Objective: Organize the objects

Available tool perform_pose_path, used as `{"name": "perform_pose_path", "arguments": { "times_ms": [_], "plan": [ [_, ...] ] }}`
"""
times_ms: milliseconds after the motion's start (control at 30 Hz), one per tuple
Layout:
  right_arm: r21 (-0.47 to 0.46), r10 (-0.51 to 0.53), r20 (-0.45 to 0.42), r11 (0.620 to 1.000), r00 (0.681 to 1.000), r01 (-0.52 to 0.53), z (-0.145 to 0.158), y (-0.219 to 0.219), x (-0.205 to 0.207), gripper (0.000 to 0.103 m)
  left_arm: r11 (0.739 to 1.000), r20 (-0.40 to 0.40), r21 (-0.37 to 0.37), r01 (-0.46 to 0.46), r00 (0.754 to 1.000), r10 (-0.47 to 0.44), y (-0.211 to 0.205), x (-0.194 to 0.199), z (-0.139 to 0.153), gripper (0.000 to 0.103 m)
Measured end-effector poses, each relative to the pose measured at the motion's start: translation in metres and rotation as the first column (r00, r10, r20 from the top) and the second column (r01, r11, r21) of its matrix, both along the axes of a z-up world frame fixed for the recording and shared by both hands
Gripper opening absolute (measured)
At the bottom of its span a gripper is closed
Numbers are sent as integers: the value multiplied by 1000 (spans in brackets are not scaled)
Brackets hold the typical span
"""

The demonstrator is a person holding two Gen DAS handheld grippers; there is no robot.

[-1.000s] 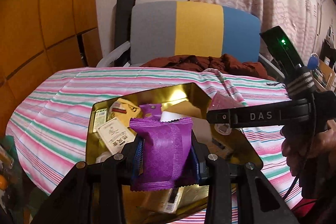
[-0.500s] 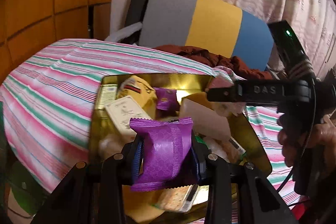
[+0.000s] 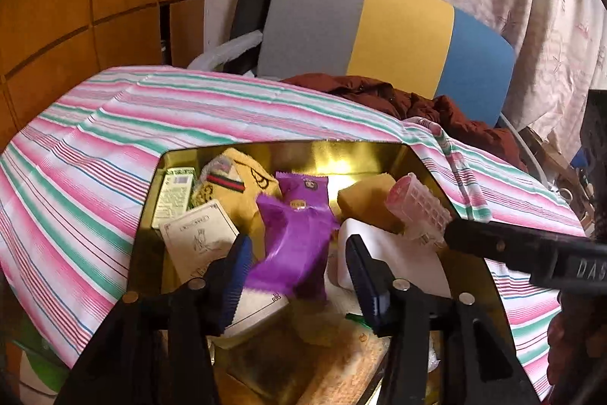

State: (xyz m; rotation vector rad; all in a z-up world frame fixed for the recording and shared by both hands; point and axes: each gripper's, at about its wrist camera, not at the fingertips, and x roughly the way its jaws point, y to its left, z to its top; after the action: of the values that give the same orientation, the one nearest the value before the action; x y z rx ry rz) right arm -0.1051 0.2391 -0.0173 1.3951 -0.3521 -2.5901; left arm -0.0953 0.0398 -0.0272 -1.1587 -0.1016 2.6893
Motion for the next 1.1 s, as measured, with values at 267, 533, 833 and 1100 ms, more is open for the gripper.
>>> {"name": "perform_pose_path", "arguments": {
  "times_ms": [267,533,833,1100],
  "plan": [
    [110,22,-44,994,999,-17,1,-10,22,96,1000,-11,-11,-22,1000,22,-9,21,5,59],
    [245,2,-100,969,995,22,0,-13,55,100,998,5,-20,-52,999,52,-15,50,6,59],
    [338,7,-180,940,984,55,8,-21,95,103,994,16,-51,-99,995,100,-16,83,6,61],
    [342,-12,-198,936,980,81,1,-24,118,103,980,5,-74,-184,983,185,-17,96,13,61]
  ]
}}
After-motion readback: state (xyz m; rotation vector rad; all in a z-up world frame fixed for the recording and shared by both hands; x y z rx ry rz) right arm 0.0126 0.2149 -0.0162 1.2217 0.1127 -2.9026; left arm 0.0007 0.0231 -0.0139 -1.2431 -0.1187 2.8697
